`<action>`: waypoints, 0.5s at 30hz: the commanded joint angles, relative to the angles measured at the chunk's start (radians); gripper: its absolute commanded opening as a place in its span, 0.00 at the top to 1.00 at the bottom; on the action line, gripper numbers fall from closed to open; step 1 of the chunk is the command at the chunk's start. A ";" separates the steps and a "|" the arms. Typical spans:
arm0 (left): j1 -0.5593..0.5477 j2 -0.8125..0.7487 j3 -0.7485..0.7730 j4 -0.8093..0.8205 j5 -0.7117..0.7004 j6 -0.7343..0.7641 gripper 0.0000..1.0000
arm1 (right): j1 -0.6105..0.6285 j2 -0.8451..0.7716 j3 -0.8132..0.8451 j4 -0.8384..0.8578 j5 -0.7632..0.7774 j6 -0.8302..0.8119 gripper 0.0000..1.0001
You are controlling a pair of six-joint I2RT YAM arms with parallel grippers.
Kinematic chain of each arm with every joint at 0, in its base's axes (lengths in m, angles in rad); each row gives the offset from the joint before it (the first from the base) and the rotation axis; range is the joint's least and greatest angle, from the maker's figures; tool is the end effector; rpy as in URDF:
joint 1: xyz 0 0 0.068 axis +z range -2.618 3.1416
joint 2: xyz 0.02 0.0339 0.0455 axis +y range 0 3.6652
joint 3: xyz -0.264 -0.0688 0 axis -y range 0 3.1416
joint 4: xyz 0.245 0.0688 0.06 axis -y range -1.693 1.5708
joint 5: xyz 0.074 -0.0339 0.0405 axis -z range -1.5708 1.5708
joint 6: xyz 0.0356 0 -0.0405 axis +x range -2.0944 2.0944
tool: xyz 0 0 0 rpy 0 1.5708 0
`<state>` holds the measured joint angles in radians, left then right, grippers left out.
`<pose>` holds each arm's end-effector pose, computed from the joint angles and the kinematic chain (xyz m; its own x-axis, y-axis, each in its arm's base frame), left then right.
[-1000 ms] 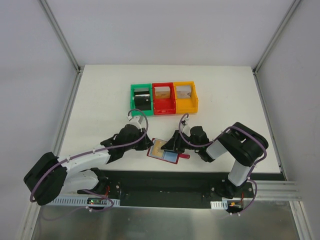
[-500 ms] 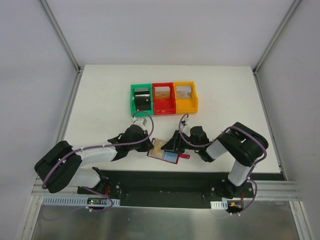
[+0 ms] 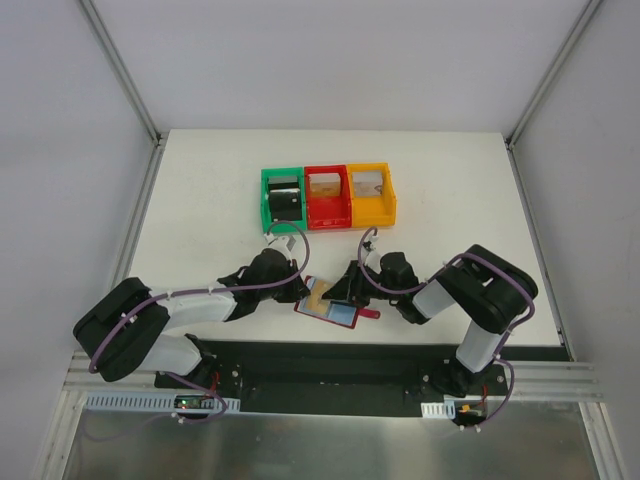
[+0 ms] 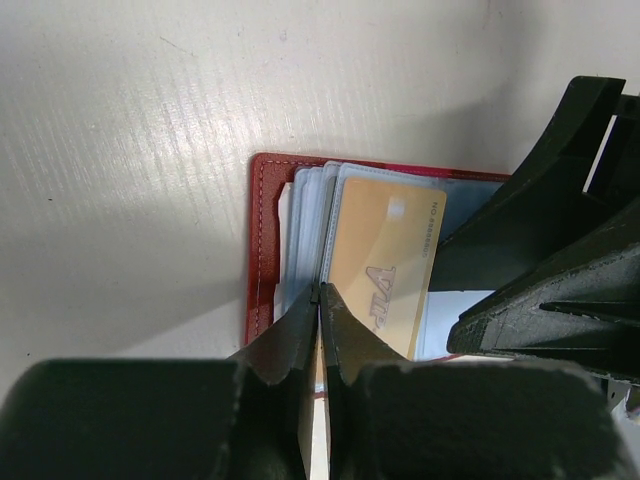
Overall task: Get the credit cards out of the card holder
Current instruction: Remove the credit card from the card holder.
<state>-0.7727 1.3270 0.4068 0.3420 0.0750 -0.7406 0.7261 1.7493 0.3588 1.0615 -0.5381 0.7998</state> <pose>0.1729 -0.1723 0.1512 -0.7888 -0.1706 -0.5905 0.2829 0.7521 -0.5953 0.1889 0.1921 0.1092 -0.8374 0.0801 -0.5407 -0.4767 0.3769 0.7941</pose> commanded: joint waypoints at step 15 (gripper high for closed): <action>-0.020 0.018 -0.036 0.031 0.037 -0.025 1.00 | -0.004 -0.048 0.014 0.044 0.035 0.009 0.61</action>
<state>-0.7727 1.3285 0.3927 0.3698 0.0776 -0.7471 0.7254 1.7363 0.3588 1.0348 -0.5201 0.7998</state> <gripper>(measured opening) 0.002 0.381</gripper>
